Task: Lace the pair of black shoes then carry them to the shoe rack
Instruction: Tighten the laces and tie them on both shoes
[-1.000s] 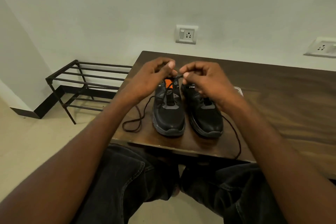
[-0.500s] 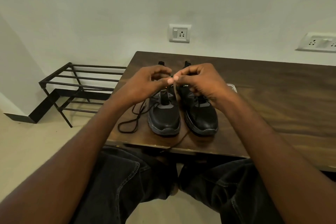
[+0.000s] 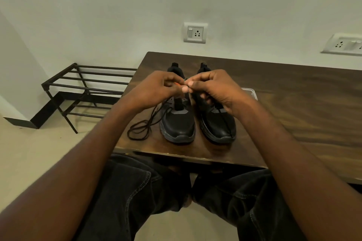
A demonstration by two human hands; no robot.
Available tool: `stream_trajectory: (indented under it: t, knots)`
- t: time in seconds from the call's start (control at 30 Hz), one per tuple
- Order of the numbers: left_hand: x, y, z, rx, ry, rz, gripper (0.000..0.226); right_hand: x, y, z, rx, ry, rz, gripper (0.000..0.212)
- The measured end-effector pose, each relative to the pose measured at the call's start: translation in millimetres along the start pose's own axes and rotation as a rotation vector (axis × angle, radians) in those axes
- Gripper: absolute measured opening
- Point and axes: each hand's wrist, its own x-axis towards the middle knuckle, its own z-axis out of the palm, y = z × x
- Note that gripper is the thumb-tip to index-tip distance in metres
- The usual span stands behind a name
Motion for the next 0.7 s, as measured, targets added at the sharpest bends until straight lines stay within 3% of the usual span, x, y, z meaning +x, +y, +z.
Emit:
stream_trajectory:
  t: [0.1, 0.23, 0.3, 0.43, 0.53, 0.7]
  knots:
    - [3.9, -4.9, 2.6, 0.121, 0.022, -0.023, 0.016, 2.7, -1.3, 0.2, 0.046, 0.098, 0.012, 0.008]
    - [6.6, -29.1, -8.0, 0.537, 0.021, -0.18, 0.017, 5.7, 7.8, -8.8, 0.039, 0.274, 0.092, 0.005]
    - [4.5, -31.5, -9.2, 0.474, 0.018, -0.158, 0.012, 5.2, 8.3, -6.8, -0.053, 0.212, 0.098, 0.014]
    - [5.4, -15.6, -2.6, 0.033, 0.087, -0.012, 0.019, 2.6, 2.8, 9.8, -0.08, 0.009, 0.017, 0.014]
    - [9.4, -14.9, -0.2, 0.077, 0.127, 0.024, 0.005, 5.1, -0.2, 17.9, 0.008, 0.093, -0.015, 0.007]
    - [9.8, -29.4, -3.0, 0.237, 0.076, -0.07, 0.005, 12.0, 10.8, 15.7, -0.014, 0.226, 0.067, 0.008]
